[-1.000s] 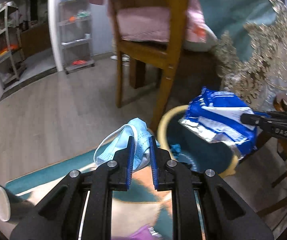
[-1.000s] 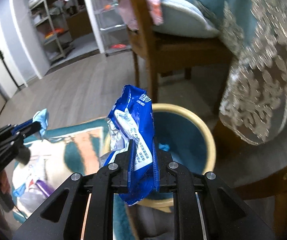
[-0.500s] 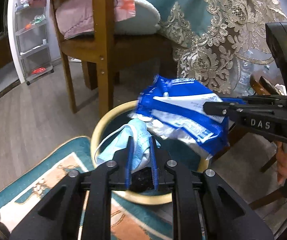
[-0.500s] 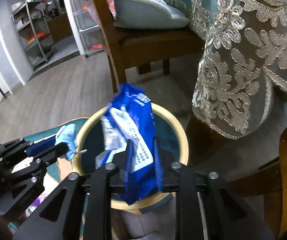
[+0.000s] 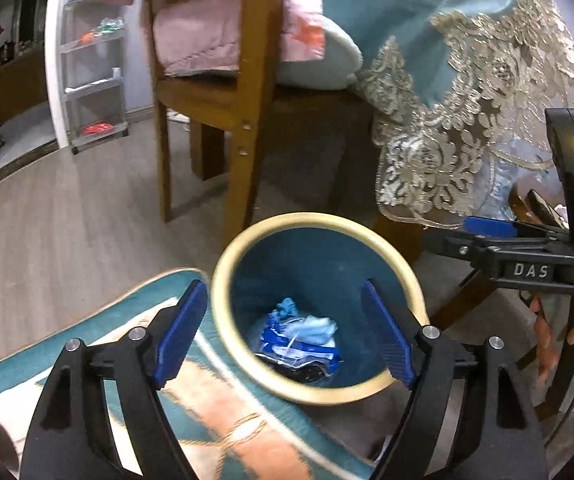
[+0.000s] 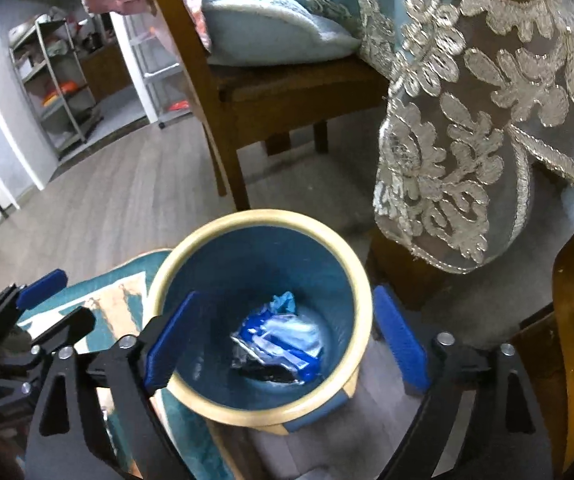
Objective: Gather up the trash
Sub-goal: 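Drop the blue wrapper and face mask into the teal bin, opening both tools, then grasp the clear plastic bag with the left tool while the right tool grasps the purple wrapper, then carry both items over the teal bin and open both tools to release them, then move both tools back over the cushion toward the purple bottle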
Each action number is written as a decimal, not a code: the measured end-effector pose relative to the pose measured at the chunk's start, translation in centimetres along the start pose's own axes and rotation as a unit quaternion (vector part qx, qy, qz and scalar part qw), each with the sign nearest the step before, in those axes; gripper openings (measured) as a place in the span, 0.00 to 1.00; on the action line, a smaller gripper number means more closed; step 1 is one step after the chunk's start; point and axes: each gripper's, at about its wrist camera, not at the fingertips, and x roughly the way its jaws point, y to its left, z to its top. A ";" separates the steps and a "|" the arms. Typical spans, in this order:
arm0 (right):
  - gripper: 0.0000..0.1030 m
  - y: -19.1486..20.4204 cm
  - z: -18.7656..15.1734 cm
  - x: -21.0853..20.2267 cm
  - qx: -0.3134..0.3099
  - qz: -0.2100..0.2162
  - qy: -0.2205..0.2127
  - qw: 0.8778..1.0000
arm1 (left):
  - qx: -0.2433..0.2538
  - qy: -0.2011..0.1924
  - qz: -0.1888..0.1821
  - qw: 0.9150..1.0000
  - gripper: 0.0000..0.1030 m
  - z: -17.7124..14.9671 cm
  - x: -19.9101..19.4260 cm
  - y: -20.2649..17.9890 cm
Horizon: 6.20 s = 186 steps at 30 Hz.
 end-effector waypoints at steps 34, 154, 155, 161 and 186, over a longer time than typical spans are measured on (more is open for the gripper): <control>0.94 14.9 -6.9 -4.5 -0.032 0.146 0.049 0.987 | -0.054 -0.029 0.188 0.980 0.94 -9.4 -24.4 11.3; 0.77 3.3 0.6 2.7 0.019 0.108 0.055 0.992 | -0.077 -0.008 0.075 0.994 0.68 1.0 -11.4 5.0; 0.78 3.8 0.6 2.6 0.012 0.109 0.053 0.993 | -0.086 -0.014 0.084 0.993 0.71 0.5 -12.8 6.0; 0.86 8.4 -0.3 1.9 -0.044 0.114 0.054 0.991 | -0.117 -0.021 0.147 0.982 0.80 -3.4 -16.8 10.4; 0.88 25.9 -9.4 4.9 -0.216 0.177 0.151 0.948 | -0.168 0.080 0.207 0.960 0.81 -11.9 -19.0 20.1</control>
